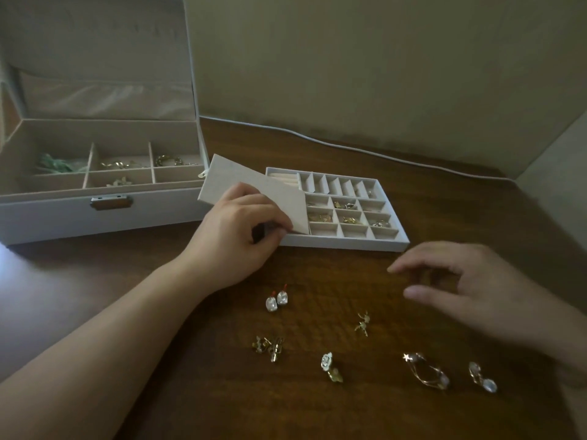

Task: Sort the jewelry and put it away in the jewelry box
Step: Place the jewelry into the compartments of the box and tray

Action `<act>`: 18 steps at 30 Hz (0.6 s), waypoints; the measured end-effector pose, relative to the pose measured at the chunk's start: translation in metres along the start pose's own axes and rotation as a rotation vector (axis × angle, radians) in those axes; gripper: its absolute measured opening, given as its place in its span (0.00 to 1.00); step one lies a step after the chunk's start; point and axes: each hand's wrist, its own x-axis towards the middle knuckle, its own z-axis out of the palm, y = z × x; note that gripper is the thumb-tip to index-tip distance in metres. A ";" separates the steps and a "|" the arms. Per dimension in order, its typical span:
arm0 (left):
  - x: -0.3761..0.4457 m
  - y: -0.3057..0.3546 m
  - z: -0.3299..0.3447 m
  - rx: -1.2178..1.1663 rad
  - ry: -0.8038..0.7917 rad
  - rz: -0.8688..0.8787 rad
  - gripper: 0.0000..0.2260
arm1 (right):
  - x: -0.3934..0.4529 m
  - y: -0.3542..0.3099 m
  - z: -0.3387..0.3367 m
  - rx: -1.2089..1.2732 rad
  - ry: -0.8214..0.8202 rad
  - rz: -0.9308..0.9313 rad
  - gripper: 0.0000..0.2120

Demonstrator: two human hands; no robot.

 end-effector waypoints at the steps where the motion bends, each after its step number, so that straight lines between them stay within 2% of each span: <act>1: 0.000 0.000 0.000 0.001 0.004 0.001 0.06 | -0.003 -0.006 0.008 -0.022 -0.074 -0.037 0.16; 3: 0.000 0.000 0.000 0.002 0.009 0.004 0.06 | -0.004 -0.014 0.026 -0.030 -0.142 -0.089 0.16; 9: 0.000 0.000 0.000 0.010 0.019 0.003 0.06 | 0.002 -0.021 0.049 -0.031 -0.026 -0.125 0.10; 14: 0.000 -0.001 -0.001 -0.001 0.016 0.003 0.06 | 0.006 -0.017 0.049 -0.100 -0.021 -0.143 0.09; 16: 0.000 -0.001 -0.001 -0.004 0.009 -0.003 0.06 | 0.012 -0.016 0.040 -0.096 0.032 -0.161 0.09; 18: 0.000 -0.001 -0.001 -0.006 0.002 -0.009 0.06 | 0.031 -0.012 0.025 -0.052 0.161 -0.124 0.07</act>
